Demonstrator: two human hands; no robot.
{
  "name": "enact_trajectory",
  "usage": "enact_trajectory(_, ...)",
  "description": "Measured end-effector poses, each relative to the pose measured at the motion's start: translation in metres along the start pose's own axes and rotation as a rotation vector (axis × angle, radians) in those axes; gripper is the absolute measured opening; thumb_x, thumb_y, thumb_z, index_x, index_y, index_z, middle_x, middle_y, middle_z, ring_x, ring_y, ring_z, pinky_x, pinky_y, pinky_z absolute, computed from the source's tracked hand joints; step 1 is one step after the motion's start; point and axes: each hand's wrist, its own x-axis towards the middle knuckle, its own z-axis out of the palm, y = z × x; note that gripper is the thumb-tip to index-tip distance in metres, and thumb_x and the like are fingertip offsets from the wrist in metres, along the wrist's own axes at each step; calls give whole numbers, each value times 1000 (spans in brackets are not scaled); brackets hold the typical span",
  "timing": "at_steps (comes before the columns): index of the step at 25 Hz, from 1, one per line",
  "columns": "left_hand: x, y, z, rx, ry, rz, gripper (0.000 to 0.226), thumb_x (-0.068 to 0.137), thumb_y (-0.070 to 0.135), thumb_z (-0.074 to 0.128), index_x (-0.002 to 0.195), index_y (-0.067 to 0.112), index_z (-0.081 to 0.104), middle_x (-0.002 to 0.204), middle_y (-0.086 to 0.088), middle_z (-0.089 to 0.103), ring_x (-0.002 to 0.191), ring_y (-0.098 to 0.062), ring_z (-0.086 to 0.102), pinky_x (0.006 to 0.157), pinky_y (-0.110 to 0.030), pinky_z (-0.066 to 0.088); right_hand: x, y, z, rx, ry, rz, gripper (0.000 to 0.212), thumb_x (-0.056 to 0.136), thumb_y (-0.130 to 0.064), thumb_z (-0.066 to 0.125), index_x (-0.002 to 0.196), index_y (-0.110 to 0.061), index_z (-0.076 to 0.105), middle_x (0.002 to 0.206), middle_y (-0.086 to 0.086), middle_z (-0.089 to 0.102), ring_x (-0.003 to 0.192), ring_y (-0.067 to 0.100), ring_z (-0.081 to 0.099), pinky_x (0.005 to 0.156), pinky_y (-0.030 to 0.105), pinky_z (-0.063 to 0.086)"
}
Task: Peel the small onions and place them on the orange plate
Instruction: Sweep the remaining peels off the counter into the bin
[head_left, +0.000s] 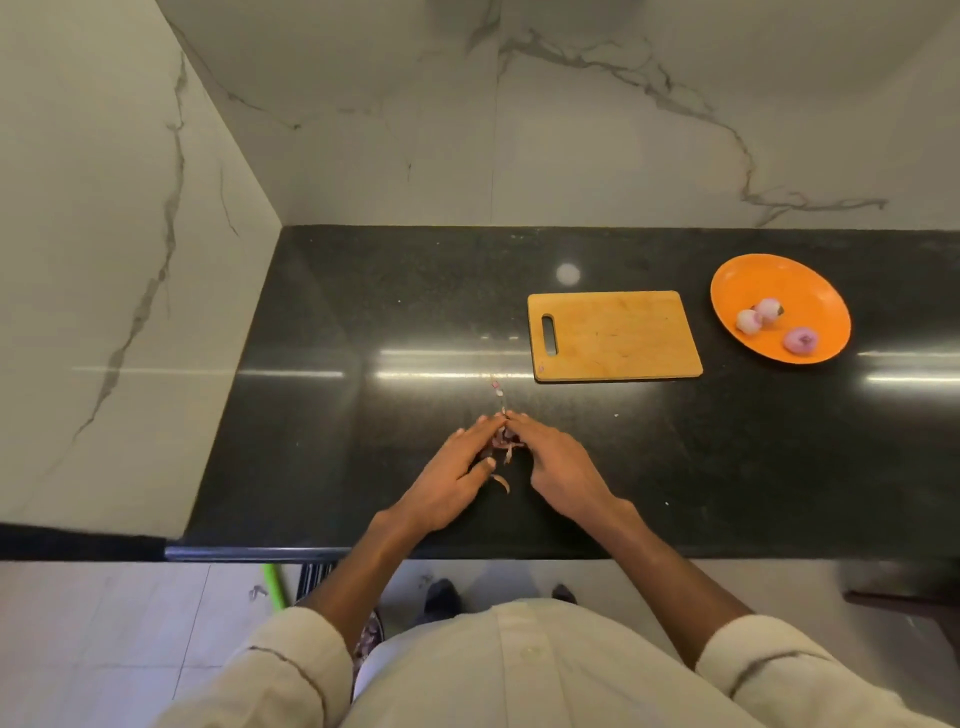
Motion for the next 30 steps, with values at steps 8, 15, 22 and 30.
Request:
enact_trajectory(8,-14,-4,32,542,106,-243,111,95,82,38,169,20,-16,174,1,-29,161,-16,-25,134,-44,-8,-23,6,29,-68,130,216,64,113,-31,38,168,-12,12,177,7,6,164,22,2,133,47,9)
enact_trajectory(15,13,0,32,559,197,-263,86,103,72,5,170,20,-11,177,1,-23,163,-15,-22,135,-49,-3,18,-11,12,446,90,74,57,111,-7,40,162,-32,33,174,-5,25,160,7,20,131,31,19)
enact_trajectory(22,13,-2,18,412,182,-236,91,108,58,46,171,22,-8,180,3,-13,164,-11,-14,135,-47,-3,72,-4,-1,-19,-123,-21,51,112,-11,43,162,-13,37,173,5,25,162,21,18,128,34,15)
enact_trajectory(30,4,-3,8,246,137,-163,97,98,48,71,172,31,10,180,8,4,165,-13,-5,135,-49,0,3,5,-20,278,120,188,42,105,-4,56,140,-25,65,139,-4,67,128,8,58,108,24,45)
